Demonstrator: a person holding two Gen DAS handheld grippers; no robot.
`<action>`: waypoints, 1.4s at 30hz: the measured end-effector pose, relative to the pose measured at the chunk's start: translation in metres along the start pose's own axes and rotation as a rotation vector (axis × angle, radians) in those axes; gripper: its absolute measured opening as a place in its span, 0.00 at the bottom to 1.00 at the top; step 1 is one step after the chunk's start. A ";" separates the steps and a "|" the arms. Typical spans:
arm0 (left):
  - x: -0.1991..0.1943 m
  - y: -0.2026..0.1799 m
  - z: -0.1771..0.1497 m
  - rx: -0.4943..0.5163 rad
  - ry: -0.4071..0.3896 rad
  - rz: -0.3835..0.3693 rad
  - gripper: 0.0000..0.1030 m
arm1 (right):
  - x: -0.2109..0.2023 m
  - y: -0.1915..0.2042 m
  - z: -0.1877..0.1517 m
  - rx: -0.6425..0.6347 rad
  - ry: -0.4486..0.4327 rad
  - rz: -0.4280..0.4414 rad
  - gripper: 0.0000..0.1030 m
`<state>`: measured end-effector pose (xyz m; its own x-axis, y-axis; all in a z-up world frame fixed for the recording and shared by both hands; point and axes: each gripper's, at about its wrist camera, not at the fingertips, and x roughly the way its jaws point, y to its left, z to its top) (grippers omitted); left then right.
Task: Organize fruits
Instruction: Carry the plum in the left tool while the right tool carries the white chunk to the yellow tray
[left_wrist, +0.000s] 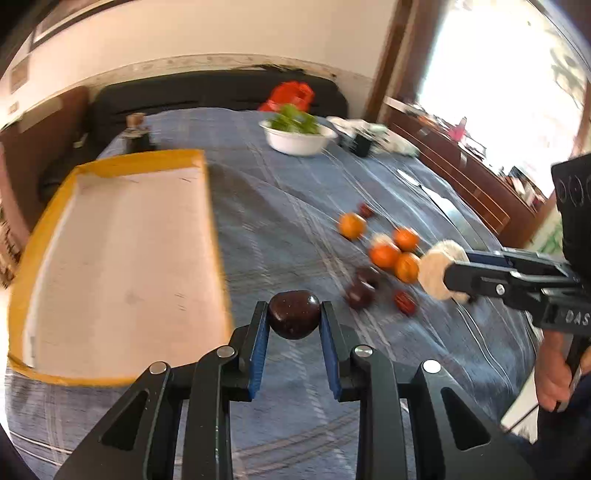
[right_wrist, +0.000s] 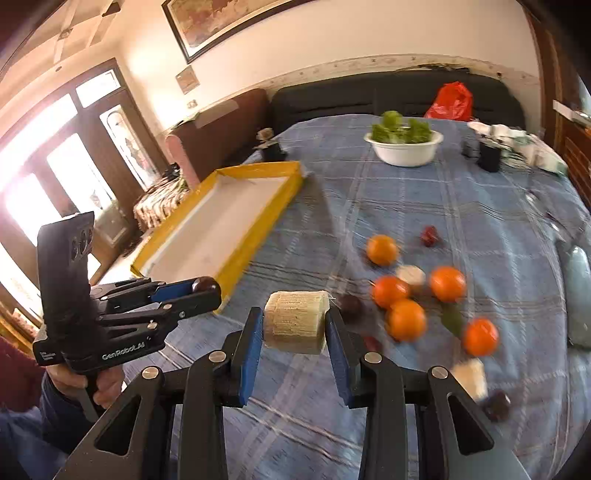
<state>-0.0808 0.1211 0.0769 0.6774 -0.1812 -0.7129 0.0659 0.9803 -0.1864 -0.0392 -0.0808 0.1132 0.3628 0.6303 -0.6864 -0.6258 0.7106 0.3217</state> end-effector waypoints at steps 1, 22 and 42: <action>-0.001 0.009 0.005 -0.017 -0.005 0.012 0.25 | 0.008 0.005 0.009 0.000 0.008 0.013 0.37; 0.086 0.149 0.127 -0.350 -0.036 0.175 0.25 | 0.140 0.029 0.177 0.141 0.077 -0.003 0.37; 0.130 0.164 0.106 -0.401 0.063 0.184 0.25 | 0.273 0.011 0.191 0.158 0.224 -0.072 0.37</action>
<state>0.0953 0.2667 0.0251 0.6043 -0.0233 -0.7964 -0.3497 0.8904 -0.2914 0.1846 0.1582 0.0539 0.2299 0.5043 -0.8323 -0.4822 0.8019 0.3527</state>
